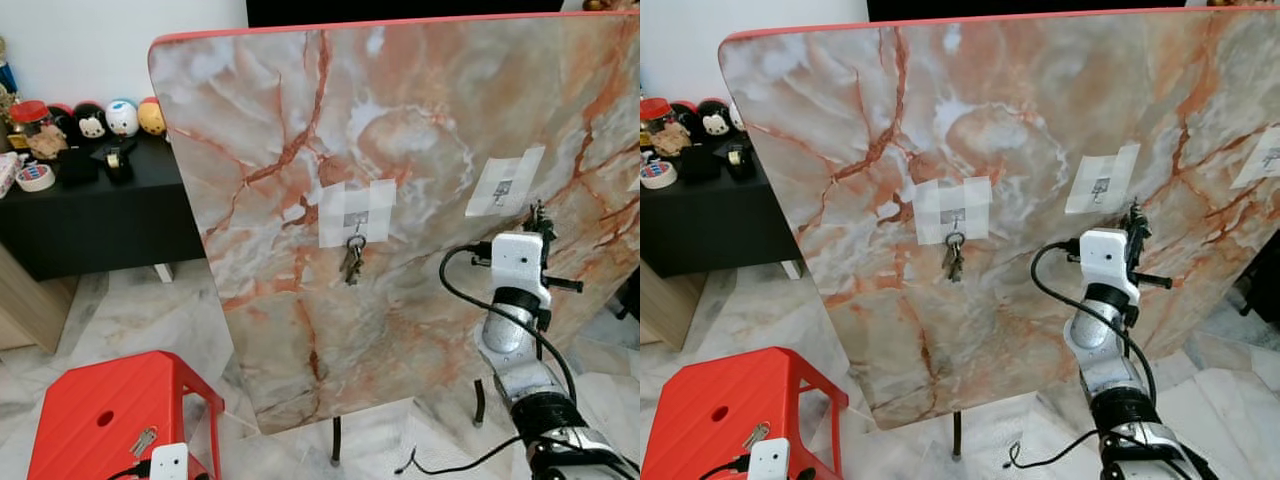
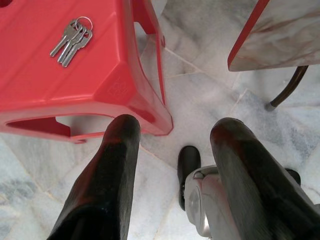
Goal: Hang keys on a hook
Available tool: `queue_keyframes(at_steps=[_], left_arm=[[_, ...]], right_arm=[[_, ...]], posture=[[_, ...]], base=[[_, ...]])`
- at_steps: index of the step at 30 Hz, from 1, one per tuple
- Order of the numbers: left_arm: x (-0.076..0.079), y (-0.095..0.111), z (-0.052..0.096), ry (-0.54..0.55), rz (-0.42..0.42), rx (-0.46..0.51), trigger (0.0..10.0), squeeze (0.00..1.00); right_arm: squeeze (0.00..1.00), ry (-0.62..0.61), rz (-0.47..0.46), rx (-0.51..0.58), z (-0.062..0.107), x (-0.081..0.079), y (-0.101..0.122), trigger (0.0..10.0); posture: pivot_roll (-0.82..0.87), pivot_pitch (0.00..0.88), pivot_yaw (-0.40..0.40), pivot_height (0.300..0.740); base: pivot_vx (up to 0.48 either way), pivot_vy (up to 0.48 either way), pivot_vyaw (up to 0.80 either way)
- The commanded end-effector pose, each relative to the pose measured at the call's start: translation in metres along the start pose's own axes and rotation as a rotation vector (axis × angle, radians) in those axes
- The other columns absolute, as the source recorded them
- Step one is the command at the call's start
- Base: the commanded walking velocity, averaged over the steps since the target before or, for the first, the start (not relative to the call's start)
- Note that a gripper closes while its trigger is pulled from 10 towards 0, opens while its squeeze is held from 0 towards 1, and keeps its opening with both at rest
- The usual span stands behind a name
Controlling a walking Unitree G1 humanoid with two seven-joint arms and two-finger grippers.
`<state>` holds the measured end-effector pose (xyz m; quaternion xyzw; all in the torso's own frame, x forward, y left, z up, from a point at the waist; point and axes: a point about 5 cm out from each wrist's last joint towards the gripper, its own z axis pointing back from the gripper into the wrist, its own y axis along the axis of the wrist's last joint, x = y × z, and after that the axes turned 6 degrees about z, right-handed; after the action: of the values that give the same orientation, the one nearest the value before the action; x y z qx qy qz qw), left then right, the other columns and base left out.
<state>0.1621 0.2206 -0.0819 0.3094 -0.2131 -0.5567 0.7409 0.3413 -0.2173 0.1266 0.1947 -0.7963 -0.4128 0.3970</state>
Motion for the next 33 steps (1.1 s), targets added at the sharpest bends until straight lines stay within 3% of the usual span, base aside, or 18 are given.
queue_keyframes(at_steps=[1, 16, 20, 33], left_arm=[[0.001, -0.003, 0.001, -0.001, -0.009, -0.013, 10.0, 0.00], [0.000, -0.003, 0.001, 0.004, -0.005, -0.015, 10.0, 0.00], [0.000, -0.003, 0.001, 0.005, -0.003, -0.013, 10.0, 0.00], [0.001, -0.003, 0.001, 0.005, 0.002, -0.013, 10.0, 0.00]], right_arm=[[0.00, -0.013, 0.020, 0.023, -0.007, 0.002, 0.006, 10.0], [0.00, 0.079, 0.140, -0.019, -0.010, -0.009, 0.003, 10.0], [0.00, 0.139, 0.146, -0.001, -0.009, -0.016, 0.007, 10.0], [0.00, 0.144, 0.141, 0.002, -0.011, -0.018, 0.011, 10.0]], posture=[[0.05, 0.000, -0.023, 0.740], [0.06, 0.000, -0.023, 0.740], [0.06, 0.000, -0.025, 0.740], [0.06, 0.000, -0.029, 0.740]], base=[[0.000, 0.000, 0.00], [0.000, 0.000, 0.00], [0.000, 0.000, 0.00], [0.000, 0.000, 0.00]])
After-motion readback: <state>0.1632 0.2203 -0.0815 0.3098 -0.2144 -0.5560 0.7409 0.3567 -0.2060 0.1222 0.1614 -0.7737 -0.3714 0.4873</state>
